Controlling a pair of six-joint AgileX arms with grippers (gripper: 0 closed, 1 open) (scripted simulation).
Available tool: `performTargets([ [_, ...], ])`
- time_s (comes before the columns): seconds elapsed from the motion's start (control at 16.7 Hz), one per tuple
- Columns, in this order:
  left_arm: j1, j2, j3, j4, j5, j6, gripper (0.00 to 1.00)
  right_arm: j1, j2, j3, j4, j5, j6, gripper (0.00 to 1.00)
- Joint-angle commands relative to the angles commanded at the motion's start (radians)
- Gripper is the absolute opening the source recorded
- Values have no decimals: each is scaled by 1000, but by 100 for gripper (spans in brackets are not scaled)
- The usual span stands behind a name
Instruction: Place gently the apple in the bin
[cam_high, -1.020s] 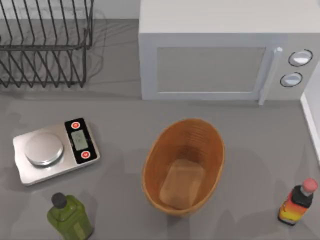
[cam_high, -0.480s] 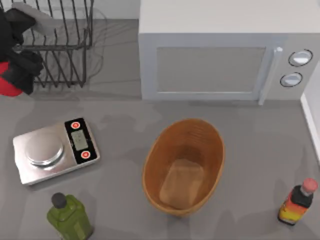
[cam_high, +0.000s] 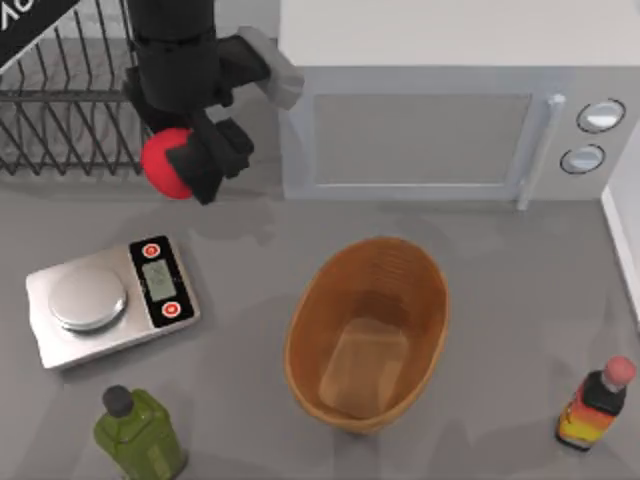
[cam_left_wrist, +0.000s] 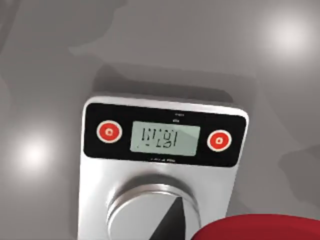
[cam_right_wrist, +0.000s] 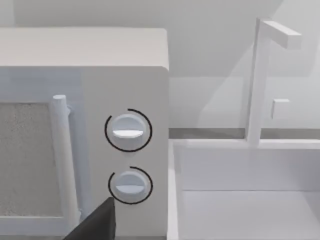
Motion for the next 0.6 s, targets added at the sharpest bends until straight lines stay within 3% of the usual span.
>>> performTargets([
  [0.36, -375, 183, 295, -173, -51, 38, 0, 0, 0, 0, 0, 0, 0, 100],
  [0.6, -513, 246, 420, -225, -101, 57, 0, 0, 0, 0, 0, 0, 0, 100],
])
